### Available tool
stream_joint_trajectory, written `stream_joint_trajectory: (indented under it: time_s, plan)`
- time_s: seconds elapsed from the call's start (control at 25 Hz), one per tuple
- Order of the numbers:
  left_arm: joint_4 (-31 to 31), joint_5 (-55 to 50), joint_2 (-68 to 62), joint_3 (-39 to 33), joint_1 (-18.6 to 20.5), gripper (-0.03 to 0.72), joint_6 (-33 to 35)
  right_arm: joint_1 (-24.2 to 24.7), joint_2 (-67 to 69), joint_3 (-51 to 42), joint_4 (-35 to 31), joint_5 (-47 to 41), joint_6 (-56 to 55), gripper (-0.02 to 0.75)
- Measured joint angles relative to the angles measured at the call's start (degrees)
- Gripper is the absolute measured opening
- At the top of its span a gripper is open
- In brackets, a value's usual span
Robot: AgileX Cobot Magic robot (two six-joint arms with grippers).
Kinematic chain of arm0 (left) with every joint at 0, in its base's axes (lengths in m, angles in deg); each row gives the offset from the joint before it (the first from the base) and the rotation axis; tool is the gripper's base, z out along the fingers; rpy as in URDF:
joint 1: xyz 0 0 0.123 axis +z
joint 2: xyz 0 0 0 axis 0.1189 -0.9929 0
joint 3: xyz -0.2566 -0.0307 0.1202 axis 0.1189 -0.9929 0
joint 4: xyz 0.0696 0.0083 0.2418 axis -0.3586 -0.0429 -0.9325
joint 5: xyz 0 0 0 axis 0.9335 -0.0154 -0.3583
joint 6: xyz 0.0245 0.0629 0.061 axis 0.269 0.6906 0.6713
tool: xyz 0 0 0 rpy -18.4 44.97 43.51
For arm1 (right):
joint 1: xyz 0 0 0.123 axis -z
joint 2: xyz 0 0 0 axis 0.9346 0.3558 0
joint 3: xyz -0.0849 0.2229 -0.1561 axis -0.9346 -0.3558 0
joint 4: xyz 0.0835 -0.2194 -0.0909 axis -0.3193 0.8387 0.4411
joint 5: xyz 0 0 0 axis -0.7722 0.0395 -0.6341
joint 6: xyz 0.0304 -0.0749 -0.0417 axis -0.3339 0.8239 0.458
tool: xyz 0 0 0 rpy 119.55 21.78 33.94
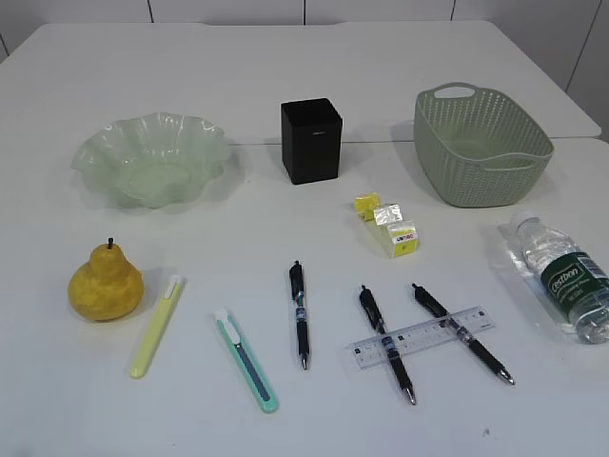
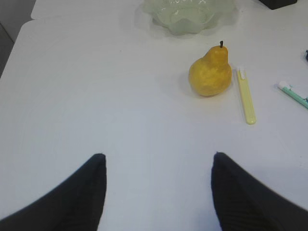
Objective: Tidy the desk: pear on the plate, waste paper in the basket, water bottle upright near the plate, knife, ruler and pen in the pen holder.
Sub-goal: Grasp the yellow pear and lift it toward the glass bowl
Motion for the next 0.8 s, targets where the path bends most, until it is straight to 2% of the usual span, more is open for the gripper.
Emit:
stream_joint_trajectory:
  time_s: [0.32,0.56,0.8]
  plan:
    - [0.7,0.0,-0.8,0.0,0.0,0.478,0.0,0.0,0.0,0.0,0.0,0.0,-0.2,0.557]
    - [1.3,0.3,-7.3,0.0,0.0,0.478,0.0,0.0,0.1,0.0,0.1,0.1,-0.2,0.557]
    - [1.4,2.5,-13.0,3.9,0.0,0.477,0.0,0.0,3.3,0.0,0.3,0.1,-0.3,0.557]
